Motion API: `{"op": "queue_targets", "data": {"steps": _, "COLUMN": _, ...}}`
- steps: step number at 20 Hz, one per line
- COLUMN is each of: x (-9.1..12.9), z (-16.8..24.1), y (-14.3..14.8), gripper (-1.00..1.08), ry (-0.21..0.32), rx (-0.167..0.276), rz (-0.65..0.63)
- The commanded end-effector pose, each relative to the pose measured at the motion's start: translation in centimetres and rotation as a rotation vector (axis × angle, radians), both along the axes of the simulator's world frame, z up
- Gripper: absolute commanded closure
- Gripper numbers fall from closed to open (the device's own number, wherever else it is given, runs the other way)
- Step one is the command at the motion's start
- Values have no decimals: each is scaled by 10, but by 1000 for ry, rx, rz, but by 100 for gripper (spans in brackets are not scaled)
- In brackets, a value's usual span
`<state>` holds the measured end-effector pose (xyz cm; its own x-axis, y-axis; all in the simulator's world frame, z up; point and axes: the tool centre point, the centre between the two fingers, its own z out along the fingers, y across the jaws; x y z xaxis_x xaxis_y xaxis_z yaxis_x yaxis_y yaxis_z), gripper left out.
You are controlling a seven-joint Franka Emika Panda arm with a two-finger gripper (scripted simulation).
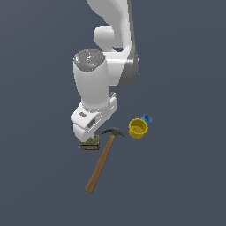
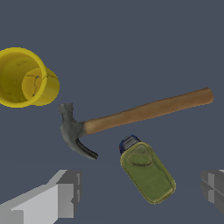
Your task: Pick up a designated object from a clutter of objects.
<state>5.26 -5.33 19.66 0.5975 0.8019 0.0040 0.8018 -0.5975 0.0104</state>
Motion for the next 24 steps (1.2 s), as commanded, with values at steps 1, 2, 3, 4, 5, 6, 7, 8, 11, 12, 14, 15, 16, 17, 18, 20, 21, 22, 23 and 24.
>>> {"op": "queue_targets", "data": {"steps": 1, "x": 1, "z": -8, "y": -6, "gripper": -92, "ry": 1, "rx": -1, "rz": 56}}
{"op": "queue_targets", "data": {"steps": 2, "x": 1, "z": -11, "y": -8, "gripper": -92, "ry": 1, "rx": -1, "rz": 78}}
{"op": "queue_targets", "data": {"steps": 3, "x": 2, "z": -14, "y": -11, "gripper": -92, "ry": 2, "rx": -1, "rz": 100}}
{"op": "queue_targets", "data": {"steps": 4, "x": 2, "z": -17, "y": -13, "gripper": -92, "ry": 2, "rx": -1, "rz": 122}}
{"op": "queue_targets", "data": {"steps": 5, "x": 2, "z": -20, "y": -15, "gripper": -92, "ry": 3, "rx": -1, "rz": 144}}
{"op": "queue_targets", "data": {"steps": 6, "x": 2, "z": -23, "y": -17, "gripper": -92, "ry": 3, "rx": -2, "rz": 166}}
{"op": "queue_targets", "data": {"steps": 7, "x": 3, "z": -26, "y": -20, "gripper": -92, "ry": 4, "rx": -2, "rz": 188}}
{"op": "queue_targets", "data": {"steps": 8, "x": 3, "z": -29, "y": -22, "gripper": -92, "ry": 4, "rx": -2, "rz": 210}}
{"op": "queue_targets", "data": {"steps": 11, "x": 3, "z": -38, "y": -29, "gripper": -92, "ry": 6, "rx": -2, "rz": 275}}
{"op": "queue_targets", "data": {"steps": 12, "x": 3, "z": -41, "y": -31, "gripper": -92, "ry": 6, "rx": -2, "rz": 297}}
{"op": "queue_targets", "data": {"steps": 14, "x": 3, "z": -47, "y": -36, "gripper": -92, "ry": 7, "rx": -2, "rz": 341}}
{"op": "queue_targets", "data": {"steps": 15, "x": 3, "z": -50, "y": -38, "gripper": -92, "ry": 7, "rx": -2, "rz": 363}}
{"op": "queue_targets", "data": {"steps": 16, "x": 3, "z": -53, "y": -40, "gripper": -92, "ry": 8, "rx": -2, "rz": 385}}
{"op": "queue_targets", "data": {"steps": 17, "x": 3, "z": -57, "y": -43, "gripper": -92, "ry": 8, "rx": -2, "rz": 407}}
{"op": "queue_targets", "data": {"steps": 18, "x": 3, "z": -60, "y": -45, "gripper": -92, "ry": 8, "rx": -2, "rz": 428}}
{"op": "queue_targets", "data": {"steps": 20, "x": 3, "z": -65, "y": -49, "gripper": -92, "ry": 9, "rx": -2, "rz": 468}}
{"op": "queue_targets", "data": {"steps": 21, "x": 3, "z": -68, "y": -51, "gripper": -92, "ry": 9, "rx": -2, "rz": 486}}
{"op": "queue_targets", "data": {"steps": 22, "x": 2, "z": -70, "y": -53, "gripper": -92, "ry": 10, "rx": -1, "rz": 503}}
{"op": "queue_targets", "data": {"steps": 23, "x": 2, "z": -73, "y": -54, "gripper": -92, "ry": 10, "rx": -1, "rz": 519}}
{"op": "queue_targets", "data": {"steps": 24, "x": 2, "z": -75, "y": -56, "gripper": -92, "ry": 10, "rx": -1, "rz": 534}}
